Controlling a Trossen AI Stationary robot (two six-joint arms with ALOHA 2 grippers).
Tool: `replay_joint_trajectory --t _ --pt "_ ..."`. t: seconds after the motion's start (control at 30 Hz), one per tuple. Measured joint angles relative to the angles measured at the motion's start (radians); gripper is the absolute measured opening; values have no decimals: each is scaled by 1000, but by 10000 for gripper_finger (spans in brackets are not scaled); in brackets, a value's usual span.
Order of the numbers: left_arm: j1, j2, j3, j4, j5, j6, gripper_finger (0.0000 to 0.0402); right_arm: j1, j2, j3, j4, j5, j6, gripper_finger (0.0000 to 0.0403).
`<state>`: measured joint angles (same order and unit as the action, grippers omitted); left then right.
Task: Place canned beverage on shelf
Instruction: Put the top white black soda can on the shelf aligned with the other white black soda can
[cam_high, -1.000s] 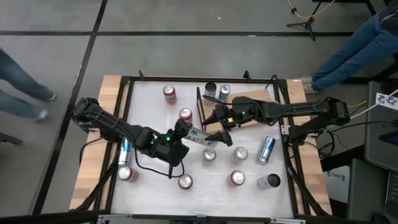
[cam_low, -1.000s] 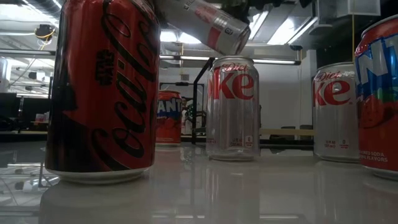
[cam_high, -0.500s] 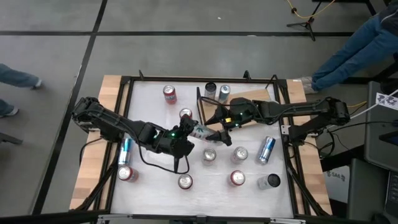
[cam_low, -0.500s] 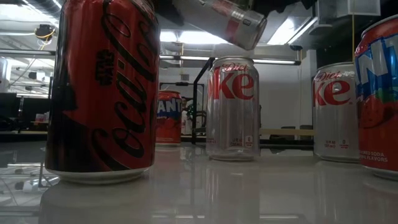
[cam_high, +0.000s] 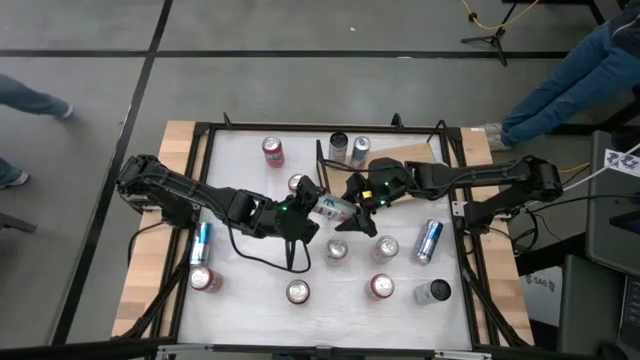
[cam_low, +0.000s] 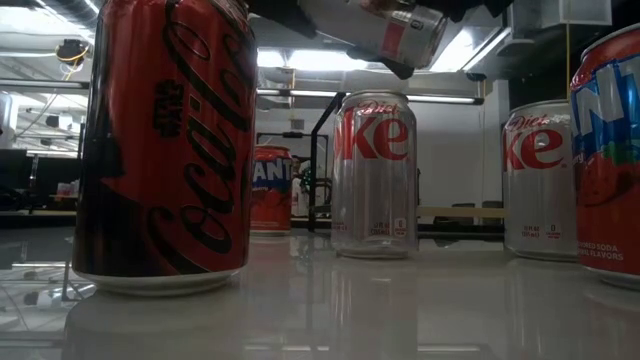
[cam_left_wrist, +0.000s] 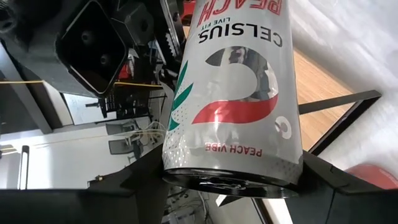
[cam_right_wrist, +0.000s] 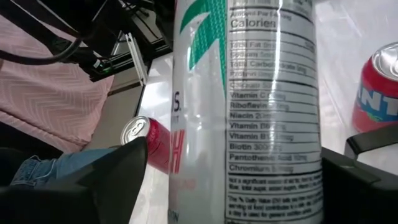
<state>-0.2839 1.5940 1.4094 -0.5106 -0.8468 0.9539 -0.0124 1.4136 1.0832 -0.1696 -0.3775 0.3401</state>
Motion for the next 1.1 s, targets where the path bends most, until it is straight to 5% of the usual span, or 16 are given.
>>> replay_joint_trajectory --t 0.37,1.1 --pt "6 0 0 0 8 2 256 -1 0 0 -14 7 0 236" --pt "7 0 0 0 32 -5 263 0 0 0 -15 -1 0 241"
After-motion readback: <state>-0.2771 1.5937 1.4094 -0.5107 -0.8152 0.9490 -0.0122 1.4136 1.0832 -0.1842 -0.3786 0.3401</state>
